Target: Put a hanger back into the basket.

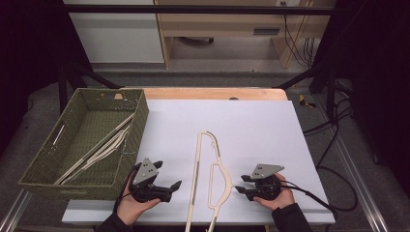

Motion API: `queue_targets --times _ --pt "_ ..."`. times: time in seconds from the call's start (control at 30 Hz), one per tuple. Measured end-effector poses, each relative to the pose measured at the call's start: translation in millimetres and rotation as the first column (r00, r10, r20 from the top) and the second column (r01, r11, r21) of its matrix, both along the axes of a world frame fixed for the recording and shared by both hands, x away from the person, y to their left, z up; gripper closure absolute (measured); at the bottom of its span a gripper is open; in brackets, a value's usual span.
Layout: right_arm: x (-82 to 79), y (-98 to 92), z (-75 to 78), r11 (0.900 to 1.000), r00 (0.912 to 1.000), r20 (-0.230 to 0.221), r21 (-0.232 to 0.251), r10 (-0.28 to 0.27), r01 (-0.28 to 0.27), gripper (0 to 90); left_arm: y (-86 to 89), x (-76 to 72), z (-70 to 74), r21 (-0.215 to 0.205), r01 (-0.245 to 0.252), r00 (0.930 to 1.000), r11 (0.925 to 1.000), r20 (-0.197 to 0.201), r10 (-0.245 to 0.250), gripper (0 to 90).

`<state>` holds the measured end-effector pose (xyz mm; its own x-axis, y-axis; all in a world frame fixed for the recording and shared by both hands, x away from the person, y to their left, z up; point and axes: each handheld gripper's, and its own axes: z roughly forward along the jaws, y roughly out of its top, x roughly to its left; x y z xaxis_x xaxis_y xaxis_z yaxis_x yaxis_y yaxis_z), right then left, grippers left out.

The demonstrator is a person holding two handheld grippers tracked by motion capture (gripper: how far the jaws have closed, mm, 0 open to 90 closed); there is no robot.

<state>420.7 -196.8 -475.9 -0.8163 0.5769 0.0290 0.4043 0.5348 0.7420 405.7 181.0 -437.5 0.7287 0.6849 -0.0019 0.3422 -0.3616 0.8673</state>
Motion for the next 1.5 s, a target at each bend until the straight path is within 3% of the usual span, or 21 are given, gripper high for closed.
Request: queue_targets --times 0.13,0.23,0.37,0.53,0.7,0.9,1.03,1.1,1.5 --pt "3.0 4.6 -5.2 1.000 0.9997 -0.016 -0.018 0.020 -0.020 62.1 -1.1 0.0 -0.5 0.004 0.005 1.0000 1.0000 0.000 -0.005 7.3" --pt "4.4 5.0 -5.1 1.000 0.9998 -0.021 -0.024 0.003 -0.004 67.4 -1.0 0.6 -0.9 0.005 0.003 1.0000 1.0000 -0.002 -0.003 7.5" --pt "3.7 7.4 -4.1 0.999 1.0000 -0.008 -0.053 0.002 -0.002 72.4 -0.7 0.4 -0.5 0.003 0.001 1.0000 1.0000 0.000 -0.001 7.8" --pt "1.6 10.5 -3.3 0.998 0.9996 -0.017 -0.060 0.021 -0.022 86.0 -1.2 0.8 -1.5 0.009 0.003 1.0000 1.0000 -0.003 -0.003 8.2" --pt "1.7 11.2 -1.8 0.997 0.9992 -0.025 -0.066 0.030 -0.032 87.3 -1.1 0.1 -3.1 0.016 0.003 1.0000 0.9999 -0.002 -0.003 8.5" --pt "-7.5 12.3 0.1 0.997 0.9930 -0.101 -0.034 0.062 -0.066 88.2 -0.3 -0.7 -2.9 0.013 0.004 1.0000 0.9999 -0.003 -0.004 8.6" --pt "-12.2 13.0 -0.8 0.997 0.9933 -0.089 -0.029 0.074 -0.077 86.7 -0.6 -1.1 -2.8 0.015 0.005 1.0000 0.9999 0.000 -0.005 8.7" --pt "-12.1 13.6 -1.0 0.997 0.9945 -0.079 -0.023 0.068 -0.070 79.9 -0.9 -1.3 -2.8 0.014 0.008 1.0000 0.9999 0.000 -0.008 8.7" --pt "-15.2 16.2 -3.9 0.993 0.9940 -0.036 -0.052 0.103 -0.105 88.0 -8.1 -3.4 -0.1 0.005 0.033 0.9994 0.9995 -0.007 -0.033 8.8"
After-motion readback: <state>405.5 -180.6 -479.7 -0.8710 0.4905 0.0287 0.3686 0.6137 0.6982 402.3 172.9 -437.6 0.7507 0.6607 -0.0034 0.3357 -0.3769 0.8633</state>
